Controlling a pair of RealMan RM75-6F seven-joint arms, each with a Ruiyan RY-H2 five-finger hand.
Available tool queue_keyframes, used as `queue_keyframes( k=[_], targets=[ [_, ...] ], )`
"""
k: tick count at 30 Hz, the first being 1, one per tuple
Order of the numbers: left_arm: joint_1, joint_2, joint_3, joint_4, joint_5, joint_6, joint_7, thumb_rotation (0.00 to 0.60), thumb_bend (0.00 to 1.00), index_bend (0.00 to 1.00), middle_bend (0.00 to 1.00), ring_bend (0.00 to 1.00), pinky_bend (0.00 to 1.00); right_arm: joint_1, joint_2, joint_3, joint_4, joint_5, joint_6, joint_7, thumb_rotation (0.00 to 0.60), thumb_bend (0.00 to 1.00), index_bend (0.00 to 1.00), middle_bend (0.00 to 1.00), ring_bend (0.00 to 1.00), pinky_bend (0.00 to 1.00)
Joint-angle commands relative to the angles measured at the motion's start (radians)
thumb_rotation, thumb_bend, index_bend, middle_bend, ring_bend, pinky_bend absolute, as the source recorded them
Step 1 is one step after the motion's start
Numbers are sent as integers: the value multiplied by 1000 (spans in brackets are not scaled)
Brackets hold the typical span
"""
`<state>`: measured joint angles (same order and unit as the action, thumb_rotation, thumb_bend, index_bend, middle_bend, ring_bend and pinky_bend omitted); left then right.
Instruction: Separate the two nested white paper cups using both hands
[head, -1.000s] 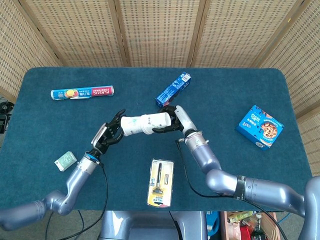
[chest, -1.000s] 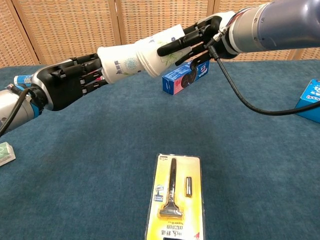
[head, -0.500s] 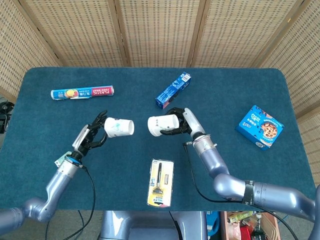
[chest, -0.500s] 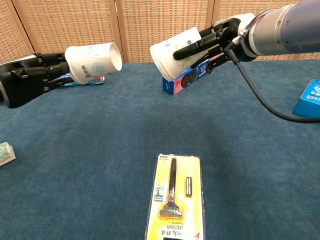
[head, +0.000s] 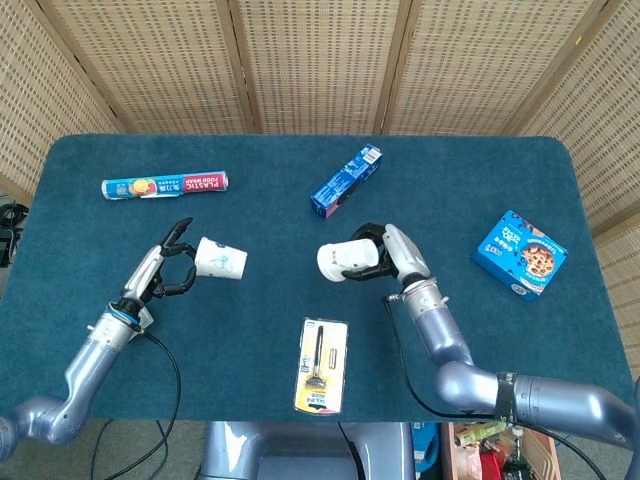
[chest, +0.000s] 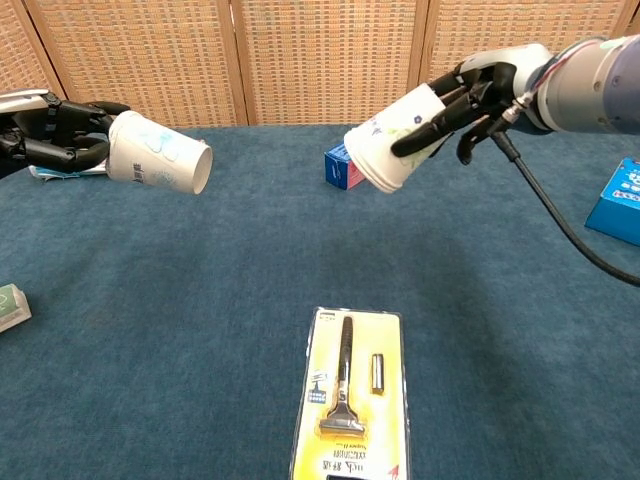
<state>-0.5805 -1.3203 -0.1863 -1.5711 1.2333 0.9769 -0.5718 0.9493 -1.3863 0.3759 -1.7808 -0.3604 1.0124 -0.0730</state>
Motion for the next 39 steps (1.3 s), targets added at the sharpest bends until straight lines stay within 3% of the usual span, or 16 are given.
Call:
queue_keyframes(
  k=[1,9,12,14,17,21,26,29,32,39],
  targets=[
    [-50,84,-6,-113,-140,-30,330,600,418,658,0,0,0,-3,-24,-62,15,-52,79,-92,600,246,791,649,515,721],
    [-97,124,16,-208,-255,4,670,600,418,587,0,0,0,-29,-63,-136,53,-173,218,-233,600,246,790,626,514,721],
    [-103,137,33,-234,-301,28,773,600,417,493,0,0,0,-49,-63,-154,48,-204,233,-260,600,246,788,592,495,703],
    [-105,140,38,-248,-325,45,819,600,417,422,0,0,0,-61,-55,-167,41,-218,231,-281,600,246,758,522,418,639],
    [-104,143,39,-263,-349,53,838,600,418,344,0,0,0,-77,-50,-174,34,-232,228,-293,600,246,700,419,295,531],
    [-101,141,43,-262,-354,64,855,600,417,201,0,0,0,-100,-49,-175,28,-249,224,-281,600,246,640,335,207,438],
    [-63,145,49,-285,-314,106,823,600,416,44,0,0,0,-139,-20,-202,-4,-301,216,-289,600,245,467,139,29,263],
    [-41,154,59,-295,-283,127,812,600,410,2,0,0,0,-157,-6,-211,-21,-339,223,-292,600,229,368,20,0,136],
    [-7,168,77,-315,-237,165,800,600,392,0,0,0,0,-181,13,-221,-48,-372,225,-288,600,190,278,0,0,58],
    [91,201,135,-362,-105,262,768,600,364,0,0,0,0,-243,43,-273,-84,-464,233,-286,600,122,166,0,0,0]
  ],
)
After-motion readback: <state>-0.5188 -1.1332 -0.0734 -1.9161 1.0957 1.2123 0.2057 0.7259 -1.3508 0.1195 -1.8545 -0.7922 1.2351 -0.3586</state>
